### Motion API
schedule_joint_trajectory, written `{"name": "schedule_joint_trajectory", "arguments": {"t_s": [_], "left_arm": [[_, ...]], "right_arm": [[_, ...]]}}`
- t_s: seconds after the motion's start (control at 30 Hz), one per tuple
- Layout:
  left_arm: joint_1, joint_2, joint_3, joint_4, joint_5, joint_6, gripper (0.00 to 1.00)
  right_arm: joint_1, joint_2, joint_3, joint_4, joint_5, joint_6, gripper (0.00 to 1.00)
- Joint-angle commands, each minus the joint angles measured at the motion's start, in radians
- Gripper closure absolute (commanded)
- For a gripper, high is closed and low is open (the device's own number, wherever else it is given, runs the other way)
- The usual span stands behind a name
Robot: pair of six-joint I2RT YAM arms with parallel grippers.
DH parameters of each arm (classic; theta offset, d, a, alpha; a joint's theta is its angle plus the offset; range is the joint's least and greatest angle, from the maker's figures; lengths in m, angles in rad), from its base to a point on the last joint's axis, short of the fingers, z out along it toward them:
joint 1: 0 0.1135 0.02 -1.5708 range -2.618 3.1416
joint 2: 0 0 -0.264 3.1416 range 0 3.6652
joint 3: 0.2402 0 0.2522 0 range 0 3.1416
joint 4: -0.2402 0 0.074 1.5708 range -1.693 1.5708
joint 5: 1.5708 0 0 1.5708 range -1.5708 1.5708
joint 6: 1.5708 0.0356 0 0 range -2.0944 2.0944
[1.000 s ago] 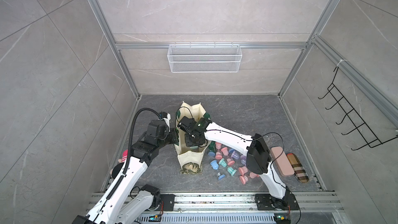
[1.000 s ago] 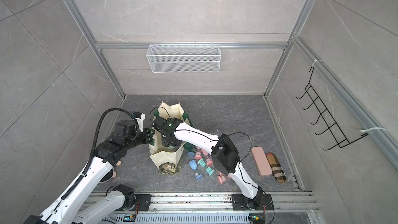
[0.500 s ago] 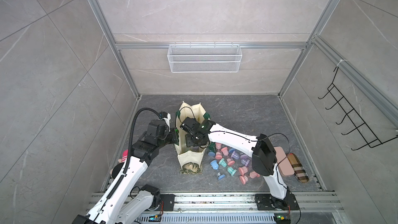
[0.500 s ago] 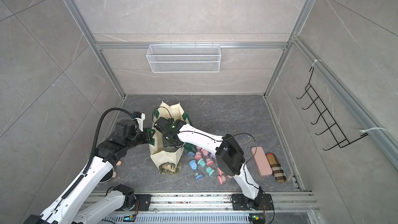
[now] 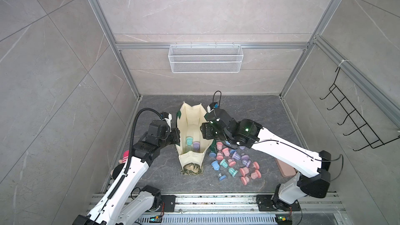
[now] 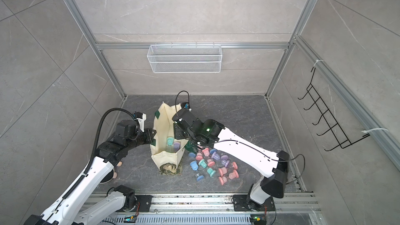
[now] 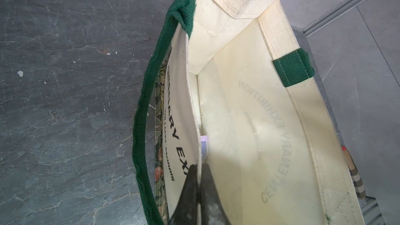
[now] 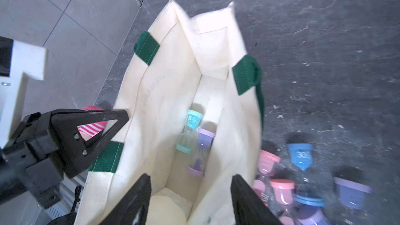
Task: Put the hourglass into the canvas bag
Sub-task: Place the hourglass in the canvas bag, then pick up the hourglass from the center of the board.
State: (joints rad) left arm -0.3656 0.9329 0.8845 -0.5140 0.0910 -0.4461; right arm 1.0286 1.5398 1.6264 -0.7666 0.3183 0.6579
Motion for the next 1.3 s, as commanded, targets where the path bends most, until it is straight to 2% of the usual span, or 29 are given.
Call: {"name": "schedule_joint_trajectory", "arguments": {"t_s": [0.0,0.3,0.43,0.6,0.77,1.07,1.27], "left_arm": [[0.004,0.008,0.007,0.011,0.025,0.009,1.00],[0.004,0.009,0.006,0.013,0.028,0.009,1.00],[0.003,0.006,0.005,0.014,0.029,0.010,1.00],[0.004,0.004,0.006,0.014,0.027,0.010,1.00],[0.004,0.004,0.004,0.015,0.029,0.010,1.00],[0.004,0.001,0.004,0.016,0.031,0.012,1.00],[0.004,0.003,0.005,0.015,0.031,0.012,1.00]], "right_arm": [[-0.028,-0.067,-0.085,-0.067,0.100,0.008,0.37],[-0.114,-0.218,-0.354,-0.214,0.145,0.176,0.38],[-0.119,-0.260,-0.450,-0.337,0.179,0.325,0.41],[-0.120,-0.338,-0.582,-0.351,0.165,0.451,0.43],[-0.135,-0.307,-0.574,-0.329,0.161,0.389,0.45],[-0.295,-0.142,-0.547,-0.166,-0.017,0.135,0.45],[-0.362,-0.011,-0.549,-0.088,-0.048,0.054,0.42]]}}
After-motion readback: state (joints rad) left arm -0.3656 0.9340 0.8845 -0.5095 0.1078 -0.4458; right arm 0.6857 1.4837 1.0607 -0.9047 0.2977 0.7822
